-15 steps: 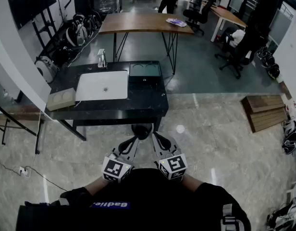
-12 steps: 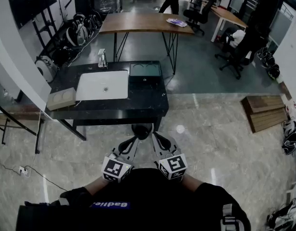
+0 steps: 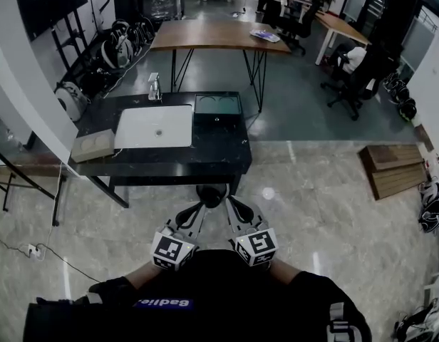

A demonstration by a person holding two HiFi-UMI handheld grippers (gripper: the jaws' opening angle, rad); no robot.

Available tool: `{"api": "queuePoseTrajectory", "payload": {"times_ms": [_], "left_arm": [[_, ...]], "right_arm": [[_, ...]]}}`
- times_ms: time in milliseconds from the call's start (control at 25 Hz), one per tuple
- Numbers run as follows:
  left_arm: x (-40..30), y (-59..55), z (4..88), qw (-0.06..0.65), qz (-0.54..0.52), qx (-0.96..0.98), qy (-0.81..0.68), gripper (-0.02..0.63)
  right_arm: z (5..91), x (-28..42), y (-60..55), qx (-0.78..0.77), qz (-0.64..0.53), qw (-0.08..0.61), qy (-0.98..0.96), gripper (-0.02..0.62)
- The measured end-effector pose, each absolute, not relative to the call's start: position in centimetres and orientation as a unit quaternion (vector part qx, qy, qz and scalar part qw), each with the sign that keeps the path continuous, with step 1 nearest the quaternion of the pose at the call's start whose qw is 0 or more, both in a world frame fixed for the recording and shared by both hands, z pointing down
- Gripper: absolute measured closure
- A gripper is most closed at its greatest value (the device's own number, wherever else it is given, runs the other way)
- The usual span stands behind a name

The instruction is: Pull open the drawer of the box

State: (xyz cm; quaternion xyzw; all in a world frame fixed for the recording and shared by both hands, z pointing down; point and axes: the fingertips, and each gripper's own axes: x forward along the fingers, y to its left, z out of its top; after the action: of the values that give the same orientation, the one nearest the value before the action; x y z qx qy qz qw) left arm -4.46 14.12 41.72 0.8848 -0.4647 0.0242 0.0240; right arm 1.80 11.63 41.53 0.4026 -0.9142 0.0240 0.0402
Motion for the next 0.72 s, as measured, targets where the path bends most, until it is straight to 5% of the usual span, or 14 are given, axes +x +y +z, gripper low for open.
{"api": "queuePoseTrajectory", "payload": {"times_ms": [720], "left_arm": [[-0.2, 12.9, 42.0, 0.027, 0.052, 0.874, -0.483, 0.604]], "right_arm": [[42.6, 5.7, 9.5, 0.378, 0.071, 0.014, -0.923, 0.595]]}}
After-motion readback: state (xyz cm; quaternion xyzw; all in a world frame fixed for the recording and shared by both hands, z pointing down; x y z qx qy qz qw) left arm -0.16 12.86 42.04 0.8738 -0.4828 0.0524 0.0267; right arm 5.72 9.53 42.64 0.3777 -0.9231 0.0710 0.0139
